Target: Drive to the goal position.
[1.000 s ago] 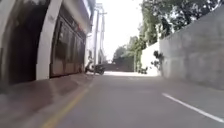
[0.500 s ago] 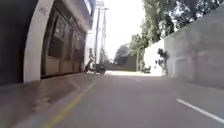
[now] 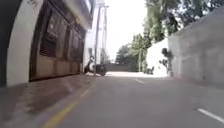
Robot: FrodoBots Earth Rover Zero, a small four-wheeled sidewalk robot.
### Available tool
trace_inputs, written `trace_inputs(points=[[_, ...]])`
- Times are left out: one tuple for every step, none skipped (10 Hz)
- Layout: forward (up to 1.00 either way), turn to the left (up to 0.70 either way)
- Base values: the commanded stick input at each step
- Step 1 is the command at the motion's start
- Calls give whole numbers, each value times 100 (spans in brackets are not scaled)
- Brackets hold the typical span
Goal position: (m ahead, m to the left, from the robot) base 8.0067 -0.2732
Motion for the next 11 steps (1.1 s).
trace_inputs(points=[[100, 6], [100, 6], [100, 6], [100, -22], [100, -34], [100, -27], [100, -11], [100, 6], [100, 6], [100, 6], [100, 6]])
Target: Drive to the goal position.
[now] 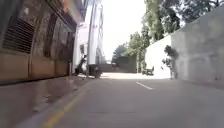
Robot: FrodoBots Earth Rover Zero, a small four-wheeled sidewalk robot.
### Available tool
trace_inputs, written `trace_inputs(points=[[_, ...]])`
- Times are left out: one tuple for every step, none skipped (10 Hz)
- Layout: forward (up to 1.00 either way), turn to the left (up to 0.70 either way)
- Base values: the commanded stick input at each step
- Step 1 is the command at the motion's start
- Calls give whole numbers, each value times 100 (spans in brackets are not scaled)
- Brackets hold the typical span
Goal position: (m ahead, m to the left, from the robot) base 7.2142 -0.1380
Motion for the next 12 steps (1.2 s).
trace_inputs(points=[[100, 6], [100, 6], [100, -3], [100, -34], [100, -23], [100, 6], [100, 6], [100, 6], [100, 6], [100, 6], [100, 6], [100, 6]])
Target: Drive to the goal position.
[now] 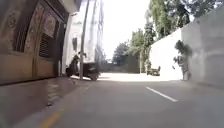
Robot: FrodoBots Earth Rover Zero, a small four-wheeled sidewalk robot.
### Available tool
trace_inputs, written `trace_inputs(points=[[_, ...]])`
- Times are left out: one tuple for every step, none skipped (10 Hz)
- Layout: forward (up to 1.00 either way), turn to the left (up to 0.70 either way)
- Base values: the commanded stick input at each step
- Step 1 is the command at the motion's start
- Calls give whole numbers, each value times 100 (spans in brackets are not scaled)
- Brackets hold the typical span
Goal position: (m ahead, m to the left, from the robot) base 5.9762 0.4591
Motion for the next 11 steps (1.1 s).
trace_inputs(points=[[100, 6], [100, 6], [100, 6], [100, 6], [100, 6], [100, 6], [100, 6], [100, 6], [100, 6], [100, 6], [100, 6]])
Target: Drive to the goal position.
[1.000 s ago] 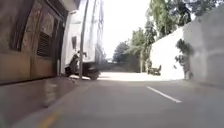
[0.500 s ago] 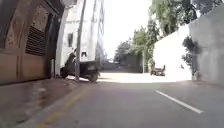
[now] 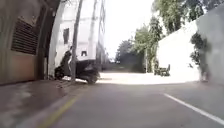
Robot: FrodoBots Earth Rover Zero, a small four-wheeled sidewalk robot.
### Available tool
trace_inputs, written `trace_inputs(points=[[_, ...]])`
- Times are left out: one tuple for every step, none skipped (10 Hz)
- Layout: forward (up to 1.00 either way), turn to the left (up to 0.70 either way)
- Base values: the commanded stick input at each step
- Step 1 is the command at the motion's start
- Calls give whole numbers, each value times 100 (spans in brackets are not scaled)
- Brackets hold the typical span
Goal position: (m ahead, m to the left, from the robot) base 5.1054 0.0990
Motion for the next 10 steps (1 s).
trace_inputs(points=[[100, 3], [100, -22], [100, -34], [100, -34], [100, -34], [100, -34], [100, -34], [100, -2], [100, 6], [100, 6]])
